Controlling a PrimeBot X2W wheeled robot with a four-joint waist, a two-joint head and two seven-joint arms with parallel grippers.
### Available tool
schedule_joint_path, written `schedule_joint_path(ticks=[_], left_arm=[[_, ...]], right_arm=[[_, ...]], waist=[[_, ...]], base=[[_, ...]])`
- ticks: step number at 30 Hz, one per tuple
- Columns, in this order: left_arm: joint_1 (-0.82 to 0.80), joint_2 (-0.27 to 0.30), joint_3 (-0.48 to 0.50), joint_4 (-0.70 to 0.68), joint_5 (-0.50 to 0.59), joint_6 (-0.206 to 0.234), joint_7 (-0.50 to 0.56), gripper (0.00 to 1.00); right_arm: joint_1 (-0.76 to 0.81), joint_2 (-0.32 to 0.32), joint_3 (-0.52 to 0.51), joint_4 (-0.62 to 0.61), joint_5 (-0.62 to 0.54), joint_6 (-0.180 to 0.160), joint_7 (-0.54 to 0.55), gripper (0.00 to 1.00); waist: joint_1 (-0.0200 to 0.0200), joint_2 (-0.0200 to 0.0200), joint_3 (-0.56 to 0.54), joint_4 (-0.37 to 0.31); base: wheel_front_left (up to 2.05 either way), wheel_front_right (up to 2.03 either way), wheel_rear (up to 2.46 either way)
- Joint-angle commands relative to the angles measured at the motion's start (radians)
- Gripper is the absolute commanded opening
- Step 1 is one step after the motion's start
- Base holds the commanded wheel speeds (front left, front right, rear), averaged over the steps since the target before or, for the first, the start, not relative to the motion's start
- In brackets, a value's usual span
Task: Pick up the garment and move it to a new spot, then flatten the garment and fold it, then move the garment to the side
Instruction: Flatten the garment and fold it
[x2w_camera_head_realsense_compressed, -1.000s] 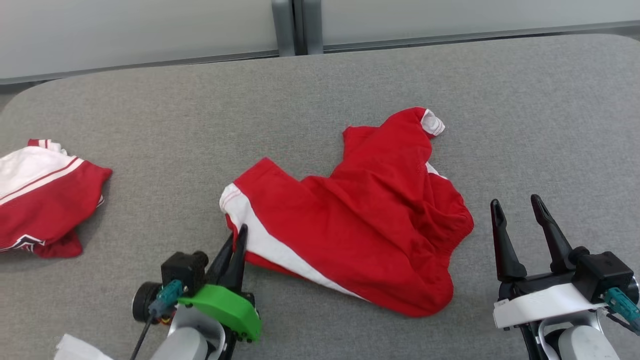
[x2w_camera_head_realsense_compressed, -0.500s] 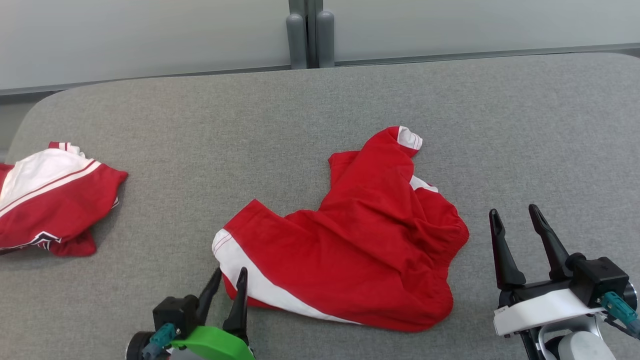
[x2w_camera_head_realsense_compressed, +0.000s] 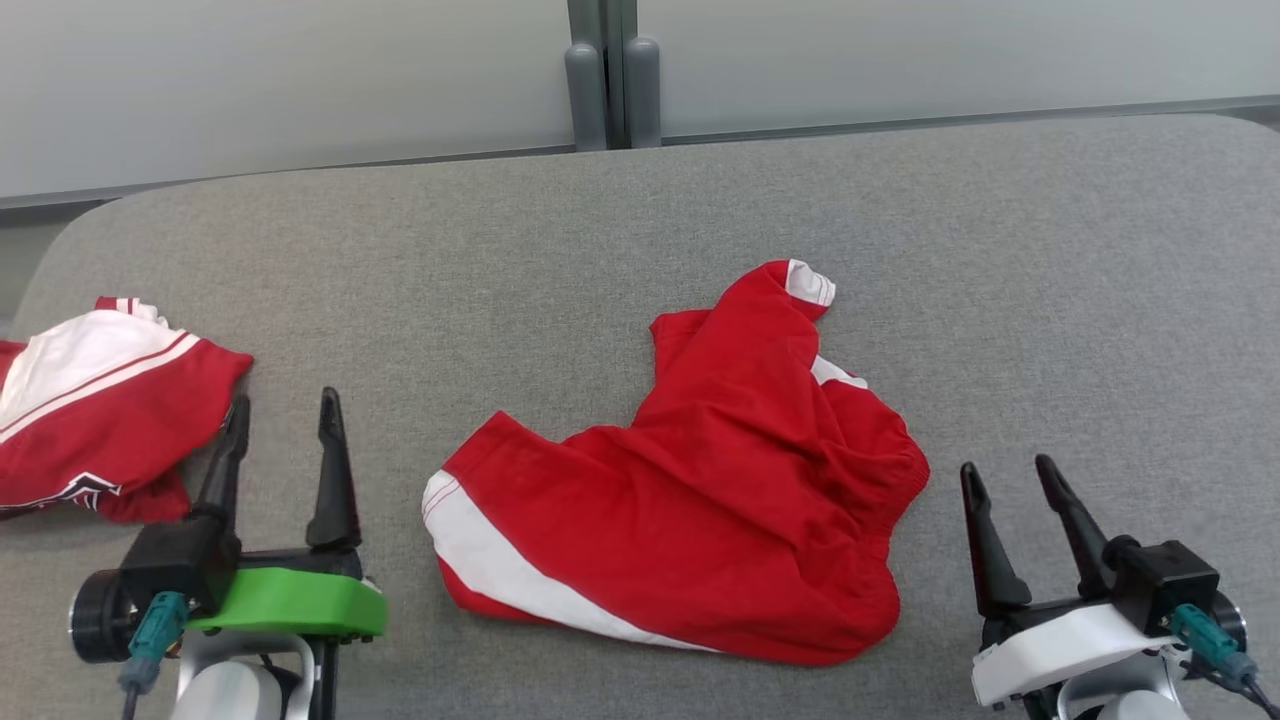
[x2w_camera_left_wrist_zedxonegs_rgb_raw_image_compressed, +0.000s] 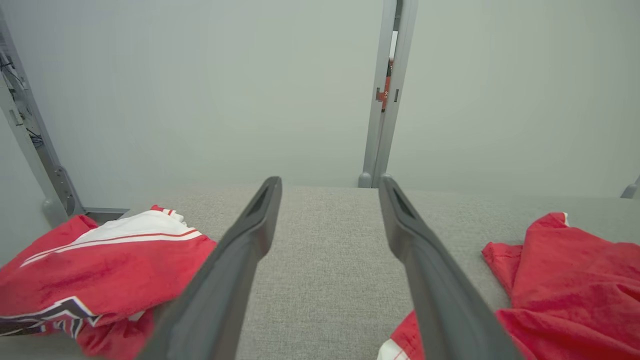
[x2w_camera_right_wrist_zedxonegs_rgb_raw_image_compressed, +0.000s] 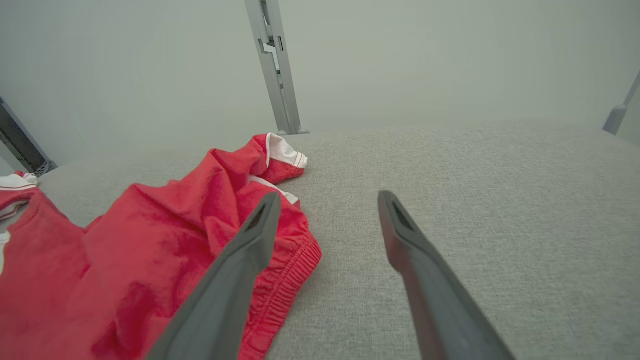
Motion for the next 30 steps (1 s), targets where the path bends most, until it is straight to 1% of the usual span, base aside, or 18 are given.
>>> schedule_joint_path(ticks=[1, 6, 10, 16, 22, 25, 26, 27, 28, 30], left_arm=[[0.012, -0.002, 0.024, -0.004, 0.018, -0.009, 0.0, 1.0], [0.027, -0.024, 0.087, -0.014, 0.063, -0.046, 0.0, 1.0], [0.03, -0.05, 0.113, -0.002, 0.096, -0.072, 0.0, 1.0], [0.02, -0.095, 0.129, 0.011, 0.126, -0.107, 0.0, 1.0], [0.002, -0.125, 0.14, 0.026, 0.151, -0.134, 0.0, 1.0], [-0.001, -0.134, 0.151, 0.033, 0.157, -0.143, 0.0, 1.0], [-0.001, -0.137, 0.156, 0.035, 0.158, -0.147, 0.0, 1.0], [-0.002, -0.139, 0.16, 0.035, 0.158, -0.148, 0.0, 1.0], [-0.003, -0.141, 0.164, 0.037, 0.159, -0.15, 0.0, 1.0], [-0.005, -0.142, 0.168, 0.039, 0.165, -0.156, 0.0, 1.0]], right_arm=[[0.014, 0.001, 0.012, 0.018, 0.012, 0.0, -0.003, 1.0], [-0.001, 0.001, 0.035, 0.072, 0.018, 0.0, -0.003, 1.0], [-0.04, -0.018, 0.058, 0.123, 0.018, 0.0, 0.0, 1.0], [-0.12, -0.039, 0.094, 0.224, 0.029, 0.0, 0.002, 1.0], [-0.167, -0.039, 0.108, 0.36, 0.045, 0.0, 0.002, 1.0], [-0.179, -0.031, 0.117, 0.409, 0.059, 0.0, 0.001, 1.0], [-0.185, -0.028, 0.122, 0.42, 0.067, 0.0, 0.0, 0.78], [-0.191, -0.026, 0.126, 0.428, 0.073, 0.0, 0.0, 0.49], [-0.197, -0.026, 0.131, 0.437, 0.076, 0.0, -0.001, 0.0], [-0.214, -0.026, 0.134, 0.435, 0.084, 0.0, -0.002, 0.0]], waist=[[0.0, 0.0, -0.001, 0.004], [0.0, 0.0, 0.002, 0.019], [0.0, 0.0, 0.01, 0.031], [0.0, 0.0, 0.031, 0.06], [0.0, 0.0, 0.049, 0.09], [0.0, 0.0, 0.052, 0.096], [0.0, 0.0, 0.053, 0.096], [0.0, 0.0, 0.053, 0.096], [0.0, 0.0, 0.053, 0.095], [0.0, 0.0, 0.054, 0.093]], base=[[0.0, 0.0, 0.0], [0.0, 0.0, 0.0], [0.0, 0.0, 0.0], [0.0, 0.0, 0.0], [0.0, 0.0, 0.0], [0.0, 0.0, 0.0], [0.0, 0.0, 0.0], [0.0, 0.0, 0.0], [0.0, 0.0, 0.0], [0.0, 0.0, 0.0]])
